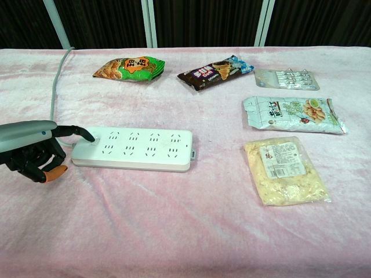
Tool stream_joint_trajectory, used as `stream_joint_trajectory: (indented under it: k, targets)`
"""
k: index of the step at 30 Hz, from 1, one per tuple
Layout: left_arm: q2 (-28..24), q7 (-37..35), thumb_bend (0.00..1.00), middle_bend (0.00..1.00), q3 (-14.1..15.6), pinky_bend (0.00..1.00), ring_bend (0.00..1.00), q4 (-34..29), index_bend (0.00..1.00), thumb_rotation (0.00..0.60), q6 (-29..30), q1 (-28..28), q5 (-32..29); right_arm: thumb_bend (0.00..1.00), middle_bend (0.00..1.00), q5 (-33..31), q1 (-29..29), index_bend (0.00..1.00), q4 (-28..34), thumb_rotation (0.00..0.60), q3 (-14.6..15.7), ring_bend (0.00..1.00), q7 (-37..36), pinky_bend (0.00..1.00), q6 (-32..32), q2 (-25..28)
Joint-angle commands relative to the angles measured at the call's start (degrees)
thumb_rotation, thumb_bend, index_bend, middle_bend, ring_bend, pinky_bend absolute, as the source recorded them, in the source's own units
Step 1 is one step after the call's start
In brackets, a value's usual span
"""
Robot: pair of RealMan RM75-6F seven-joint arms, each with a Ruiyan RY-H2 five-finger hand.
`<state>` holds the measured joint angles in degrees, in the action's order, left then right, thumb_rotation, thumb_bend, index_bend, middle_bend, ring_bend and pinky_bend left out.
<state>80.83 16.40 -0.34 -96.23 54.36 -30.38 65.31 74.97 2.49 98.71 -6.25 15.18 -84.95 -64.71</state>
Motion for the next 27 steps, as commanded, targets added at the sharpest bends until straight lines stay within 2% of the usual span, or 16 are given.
stream_joint_trajectory:
  k: [1, 27]
  targets:
    - [0.04, -0.14, 0.5, 0.76, 0.09, 0.83, 0.77, 0.05, 0.14, 0.6, -0.03, 0.0, 0.19, 0.16, 0.08, 0.06, -0.01, 0.12, 0.0, 0.6, 0.02, 0.13, 0.01, 0.04, -0.03, 0.02]
    - [0.27, 0.08, 0.5, 0.77, 0.38, 0.83, 0.77, 0.34, 0.14, 0.6, 0.38, -0.11, 0.73, 0.16, 0.08, -0.35, 0.04, 0.12, 0.26, 0.6, 0.01, 0.13, -0.06, 0.04, 0.28, 0.19]
